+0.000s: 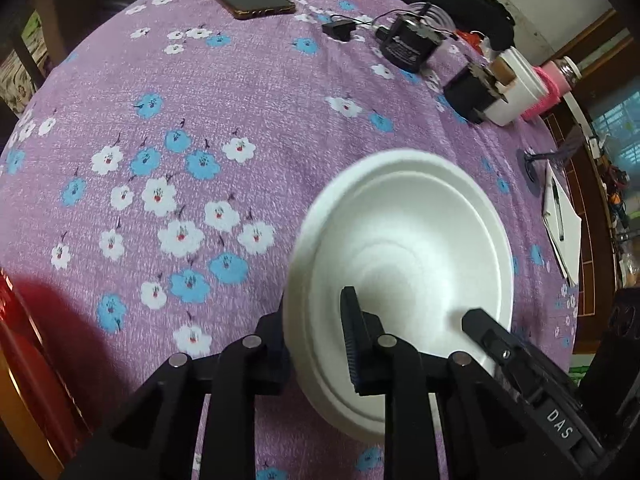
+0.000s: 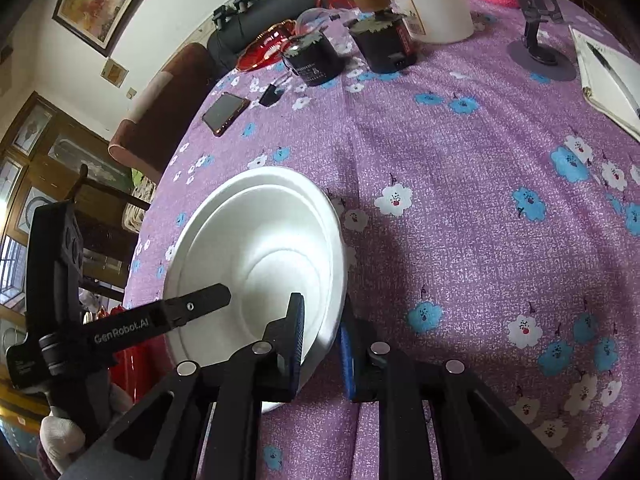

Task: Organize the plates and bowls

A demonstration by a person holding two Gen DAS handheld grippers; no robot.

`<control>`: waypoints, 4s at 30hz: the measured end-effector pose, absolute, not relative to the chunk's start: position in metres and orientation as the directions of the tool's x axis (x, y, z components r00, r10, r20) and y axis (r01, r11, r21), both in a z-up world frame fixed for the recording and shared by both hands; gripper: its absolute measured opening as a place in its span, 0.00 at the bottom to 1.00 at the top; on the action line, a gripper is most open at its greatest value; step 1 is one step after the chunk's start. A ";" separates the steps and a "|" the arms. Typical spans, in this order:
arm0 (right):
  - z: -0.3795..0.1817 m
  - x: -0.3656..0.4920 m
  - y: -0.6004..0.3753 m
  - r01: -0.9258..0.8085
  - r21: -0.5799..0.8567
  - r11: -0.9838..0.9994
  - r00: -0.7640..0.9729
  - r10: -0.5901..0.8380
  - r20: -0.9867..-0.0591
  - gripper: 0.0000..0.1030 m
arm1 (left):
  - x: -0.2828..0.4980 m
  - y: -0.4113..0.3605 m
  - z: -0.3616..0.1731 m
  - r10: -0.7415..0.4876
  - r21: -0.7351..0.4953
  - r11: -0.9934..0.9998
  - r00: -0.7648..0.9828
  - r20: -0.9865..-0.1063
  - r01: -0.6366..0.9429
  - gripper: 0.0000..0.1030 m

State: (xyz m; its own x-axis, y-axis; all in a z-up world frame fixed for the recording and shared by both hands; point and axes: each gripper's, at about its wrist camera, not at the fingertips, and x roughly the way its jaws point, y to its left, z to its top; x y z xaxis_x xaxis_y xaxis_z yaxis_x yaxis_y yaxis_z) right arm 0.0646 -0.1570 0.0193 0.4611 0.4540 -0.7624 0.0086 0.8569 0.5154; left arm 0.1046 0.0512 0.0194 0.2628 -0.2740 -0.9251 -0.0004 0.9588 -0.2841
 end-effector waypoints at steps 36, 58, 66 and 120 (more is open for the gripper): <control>0.121 -0.035 0.056 -0.416 0.495 0.763 0.496 0.646 -0.580 0.17 | -0.077 0.232 0.137 0.020 -0.234 0.944 0.746 -0.666 -0.234 0.24; 0.097 -0.016 0.103 -0.404 0.390 0.827 0.491 0.556 -0.670 0.17 | -0.078 0.291 0.110 0.060 -0.268 0.901 0.711 -0.701 -0.340 0.59; 0.102 -0.020 0.103 -0.413 0.318 0.854 0.583 0.515 -0.628 0.62 | -0.091 0.300 0.124 0.098 -0.296 0.882 0.756 -0.647 -0.368 0.70; 0.083 -0.128 0.014 -0.278 0.264 0.924 0.753 0.380 -0.537 0.77 | -0.166 0.188 0.118 0.369 0.069 0.923 0.818 -0.441 -0.379 0.92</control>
State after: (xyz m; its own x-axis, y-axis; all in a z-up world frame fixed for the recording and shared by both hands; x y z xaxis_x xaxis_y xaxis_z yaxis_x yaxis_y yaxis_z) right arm -0.1284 0.0139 0.0825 0.7535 0.3798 -0.5367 -0.2777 0.9237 0.2639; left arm -0.1657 0.1884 0.1182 0.8181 0.3688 -0.4413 -0.3790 0.9229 0.0686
